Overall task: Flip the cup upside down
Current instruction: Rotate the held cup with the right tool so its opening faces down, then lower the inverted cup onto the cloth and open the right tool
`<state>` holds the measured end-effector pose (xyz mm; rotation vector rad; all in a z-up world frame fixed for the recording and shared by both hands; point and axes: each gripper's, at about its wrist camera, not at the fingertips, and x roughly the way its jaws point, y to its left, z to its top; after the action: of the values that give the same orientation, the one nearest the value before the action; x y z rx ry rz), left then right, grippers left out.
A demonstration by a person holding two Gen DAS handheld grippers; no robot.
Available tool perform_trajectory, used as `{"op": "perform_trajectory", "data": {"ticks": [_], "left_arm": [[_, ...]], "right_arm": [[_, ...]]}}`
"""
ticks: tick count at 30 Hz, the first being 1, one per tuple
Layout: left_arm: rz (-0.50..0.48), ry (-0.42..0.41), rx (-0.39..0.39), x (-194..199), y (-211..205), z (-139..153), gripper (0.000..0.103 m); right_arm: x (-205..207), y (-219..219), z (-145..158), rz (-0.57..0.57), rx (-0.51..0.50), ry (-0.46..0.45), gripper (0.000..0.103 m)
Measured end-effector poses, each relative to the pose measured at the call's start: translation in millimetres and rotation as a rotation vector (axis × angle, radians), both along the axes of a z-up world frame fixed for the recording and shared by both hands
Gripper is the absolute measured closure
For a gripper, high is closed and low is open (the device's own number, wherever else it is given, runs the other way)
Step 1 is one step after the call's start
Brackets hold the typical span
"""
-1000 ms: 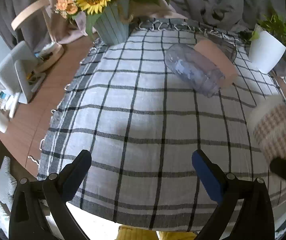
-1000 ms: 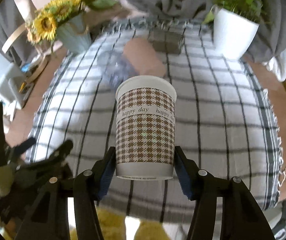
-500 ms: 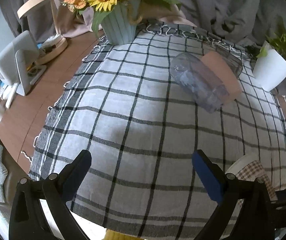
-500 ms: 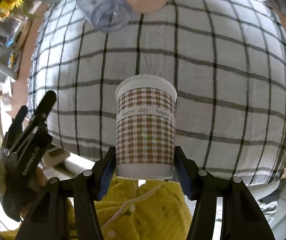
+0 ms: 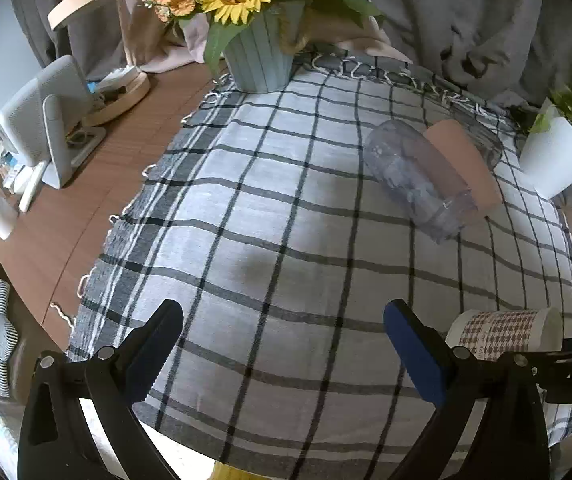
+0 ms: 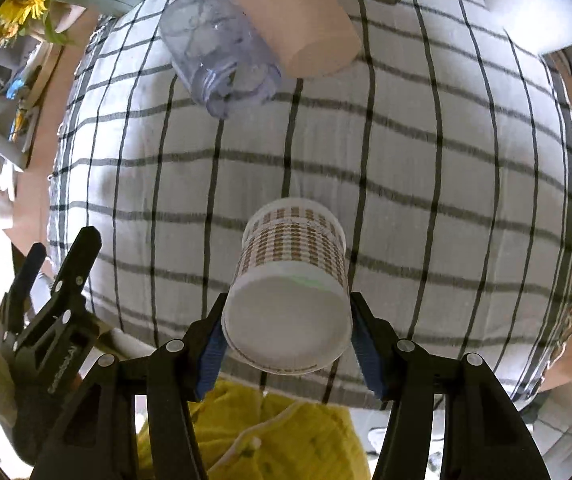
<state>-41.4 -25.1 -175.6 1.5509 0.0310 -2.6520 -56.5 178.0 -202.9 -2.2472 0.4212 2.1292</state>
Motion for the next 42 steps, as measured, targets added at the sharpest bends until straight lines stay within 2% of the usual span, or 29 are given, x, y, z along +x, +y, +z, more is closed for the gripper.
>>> {"op": "perform_trajectory", "data": {"ticks": [13,24,26,28,30,33,37,42], "left_arm": [[-0.009,0.000,-0.031,0.2,-4.4,2.8,0.001],[-0.036,0.023,-0.100,9.9,-2.4,17.5,0.001],[-0.044,0.033,-0.109,12.2,-1.0,20.9,0.001],[-0.050,0.045,-0.125,15.5,0.7,25.0,0.001],[-0.055,0.052,-0.134,18.4,1.8,28.5,0.001],[-0.065,0.058,-0.129,22.2,3.2,33.4,0.001],[-0.089,0.078,-0.117,30.6,7.3,42.4,0.001],[-0.130,0.110,-0.078,42.7,15.0,59.4,0.001]], "right_arm": [[0.2,-1.3,-2.9,-0.009,0.037,0.069,0.046],[7.4,-8.9,-3.3,-0.015,0.081,0.133,0.044],[10.3,-11.8,-5.2,-0.014,0.101,0.140,0.041],[14.6,-13.5,-5.9,-0.018,0.105,0.149,0.029],[21.4,-16.4,-2.9,-0.016,0.103,0.169,0.029],[35.3,-19.0,6.5,-0.022,0.116,0.189,0.025],[58.2,-20.0,29.2,-0.053,0.147,0.263,0.023],[92.2,-19.3,69.1,-0.115,0.223,0.414,0.022]]}}
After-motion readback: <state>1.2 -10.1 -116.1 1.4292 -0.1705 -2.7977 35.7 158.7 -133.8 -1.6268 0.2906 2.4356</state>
